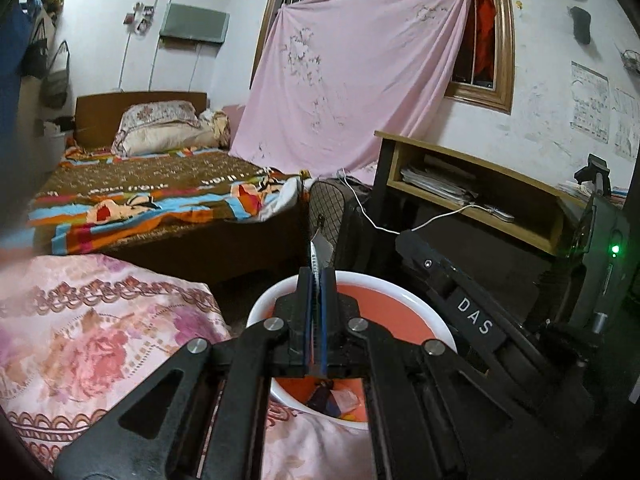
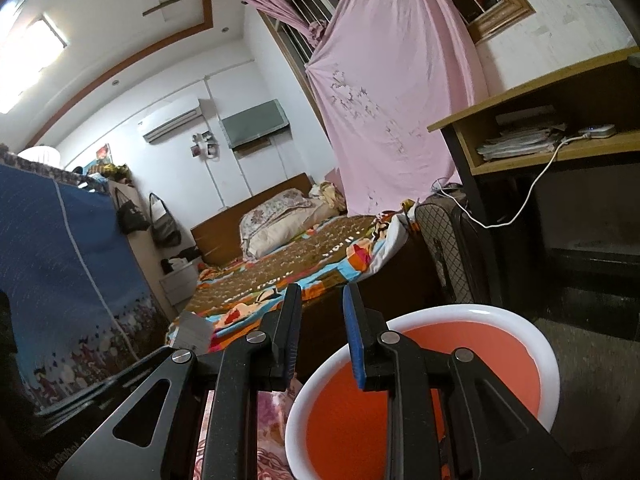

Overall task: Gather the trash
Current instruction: 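Open the left tool to drop its tube into the basin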

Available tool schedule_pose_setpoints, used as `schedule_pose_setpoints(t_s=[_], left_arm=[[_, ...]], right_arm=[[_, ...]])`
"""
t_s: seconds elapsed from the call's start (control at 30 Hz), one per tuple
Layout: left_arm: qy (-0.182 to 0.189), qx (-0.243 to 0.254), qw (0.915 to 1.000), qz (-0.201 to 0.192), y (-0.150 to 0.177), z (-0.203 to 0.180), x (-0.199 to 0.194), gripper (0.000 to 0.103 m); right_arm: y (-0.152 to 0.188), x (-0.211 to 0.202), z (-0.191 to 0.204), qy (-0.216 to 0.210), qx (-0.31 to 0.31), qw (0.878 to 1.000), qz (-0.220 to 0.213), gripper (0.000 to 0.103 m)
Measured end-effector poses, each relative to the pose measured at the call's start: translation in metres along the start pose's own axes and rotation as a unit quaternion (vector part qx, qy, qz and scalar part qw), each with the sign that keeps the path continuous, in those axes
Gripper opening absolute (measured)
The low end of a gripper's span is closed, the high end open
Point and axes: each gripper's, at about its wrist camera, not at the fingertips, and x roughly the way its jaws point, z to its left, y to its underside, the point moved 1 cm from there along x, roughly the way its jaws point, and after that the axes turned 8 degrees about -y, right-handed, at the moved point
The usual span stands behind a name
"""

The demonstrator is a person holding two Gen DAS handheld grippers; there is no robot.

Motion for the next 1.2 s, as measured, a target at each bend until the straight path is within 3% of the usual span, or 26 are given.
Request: schedule_pose_setpoints(t_s=[0.17,0.27,0.83,1.1,1.2], left_arm=[[0.006,-0.014,0.9997,0.021,0.0,0.0,0.009,0.0],[0.007,-0.029,0.9992,0.028,0.001,0.003,0.011,0.007],[-0.028,-0.06,0.9974,0.029,-0.001,0.024,0.004,0.025],[-0.076,-0.077,0.9935,0.034,0.002,0.05,-0.009,0.04],[-0.095,-0.08,0.9919,0.026,0.003,0.059,-0.019,0.048]], right_arm=[[0.0,-0.001,-0.002,0.003,0.003,1.0,-0.001,0.02],[-0.001,0.0,-0.003,0.005,0.005,1.0,0.0,0.02],[0.005,0.0,0.0,0.007,-0.004,1.0,0.007,0.021],[0.004,0.0,0.013,0.001,-0.026,1.0,0.007,0.032],[0.005,-0.001,0.02,-0.002,-0.038,0.999,0.005,0.043]])
